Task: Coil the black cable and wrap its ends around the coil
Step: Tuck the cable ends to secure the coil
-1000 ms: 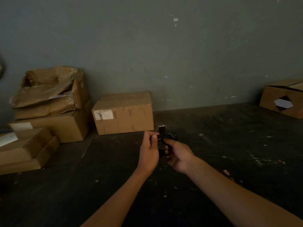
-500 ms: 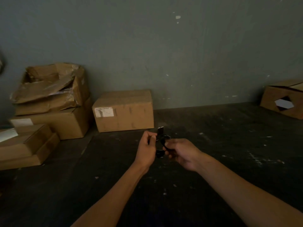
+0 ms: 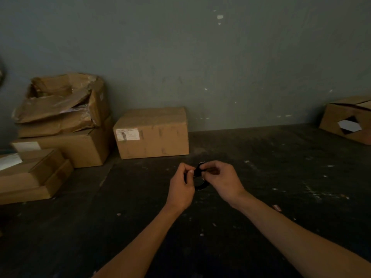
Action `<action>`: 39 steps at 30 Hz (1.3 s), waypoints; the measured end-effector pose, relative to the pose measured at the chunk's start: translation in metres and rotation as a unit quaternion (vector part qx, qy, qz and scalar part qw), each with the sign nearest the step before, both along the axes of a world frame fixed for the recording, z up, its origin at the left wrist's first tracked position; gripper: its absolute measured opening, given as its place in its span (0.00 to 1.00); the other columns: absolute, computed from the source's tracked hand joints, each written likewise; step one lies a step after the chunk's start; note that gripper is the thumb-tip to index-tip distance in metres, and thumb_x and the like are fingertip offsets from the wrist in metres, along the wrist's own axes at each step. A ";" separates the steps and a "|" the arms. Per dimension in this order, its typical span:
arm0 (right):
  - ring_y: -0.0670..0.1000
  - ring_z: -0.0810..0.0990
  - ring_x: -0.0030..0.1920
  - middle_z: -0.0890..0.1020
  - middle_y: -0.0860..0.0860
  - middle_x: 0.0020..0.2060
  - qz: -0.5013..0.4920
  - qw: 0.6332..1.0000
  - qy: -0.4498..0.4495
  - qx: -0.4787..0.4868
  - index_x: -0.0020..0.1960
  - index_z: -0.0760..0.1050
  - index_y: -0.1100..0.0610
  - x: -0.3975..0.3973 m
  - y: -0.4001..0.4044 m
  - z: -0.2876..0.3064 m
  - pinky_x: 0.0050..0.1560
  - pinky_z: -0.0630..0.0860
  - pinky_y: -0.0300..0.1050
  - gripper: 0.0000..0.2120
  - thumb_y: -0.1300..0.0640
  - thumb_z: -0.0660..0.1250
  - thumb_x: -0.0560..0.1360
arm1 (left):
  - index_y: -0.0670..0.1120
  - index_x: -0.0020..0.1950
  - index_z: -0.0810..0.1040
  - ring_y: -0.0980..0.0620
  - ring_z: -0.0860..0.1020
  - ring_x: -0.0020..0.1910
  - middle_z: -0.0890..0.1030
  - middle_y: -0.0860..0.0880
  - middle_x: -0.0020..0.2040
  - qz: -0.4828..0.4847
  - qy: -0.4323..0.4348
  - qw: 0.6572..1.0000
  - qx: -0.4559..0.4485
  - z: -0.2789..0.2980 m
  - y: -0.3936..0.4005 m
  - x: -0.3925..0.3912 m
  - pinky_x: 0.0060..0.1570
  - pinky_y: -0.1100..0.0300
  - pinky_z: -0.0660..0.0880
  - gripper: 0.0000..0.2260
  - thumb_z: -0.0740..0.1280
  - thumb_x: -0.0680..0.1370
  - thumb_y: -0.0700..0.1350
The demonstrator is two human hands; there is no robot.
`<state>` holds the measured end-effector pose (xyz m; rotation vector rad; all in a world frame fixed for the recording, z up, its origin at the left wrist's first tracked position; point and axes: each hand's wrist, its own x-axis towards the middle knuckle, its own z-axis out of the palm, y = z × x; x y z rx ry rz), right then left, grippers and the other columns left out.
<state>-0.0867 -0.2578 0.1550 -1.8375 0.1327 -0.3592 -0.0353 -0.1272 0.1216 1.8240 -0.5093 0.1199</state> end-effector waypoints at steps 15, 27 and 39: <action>0.44 0.78 0.50 0.79 0.46 0.47 -0.028 0.980 -0.070 -0.185 0.57 0.76 0.53 0.011 -0.002 -0.003 0.53 0.76 0.38 0.12 0.64 0.67 0.76 | 0.44 0.54 0.73 0.60 0.78 0.44 0.78 0.52 0.50 -0.029 -0.004 0.999 0.023 0.003 0.005 -0.004 0.39 0.71 0.75 0.05 0.58 0.83 0.41; 0.46 0.79 0.49 0.81 0.49 0.46 -0.085 0.993 0.021 -0.084 0.47 0.77 0.52 0.042 -0.013 -0.024 0.43 0.75 0.36 0.08 0.65 0.65 0.77 | 0.52 0.61 0.72 0.55 0.78 0.51 0.78 0.53 0.52 -0.025 0.110 0.994 -0.003 -0.003 0.004 0.018 0.49 0.60 0.76 0.09 0.62 0.81 0.47; 0.48 0.80 0.47 0.79 0.53 0.57 -0.061 0.970 0.235 -0.012 0.55 0.80 0.53 0.078 -0.019 -0.124 0.39 0.78 0.39 0.12 0.66 0.61 0.79 | 0.44 0.67 0.70 0.50 0.78 0.53 0.77 0.43 0.62 0.029 0.408 0.912 -0.020 -0.091 0.022 0.067 0.44 0.58 0.79 0.18 0.65 0.78 0.35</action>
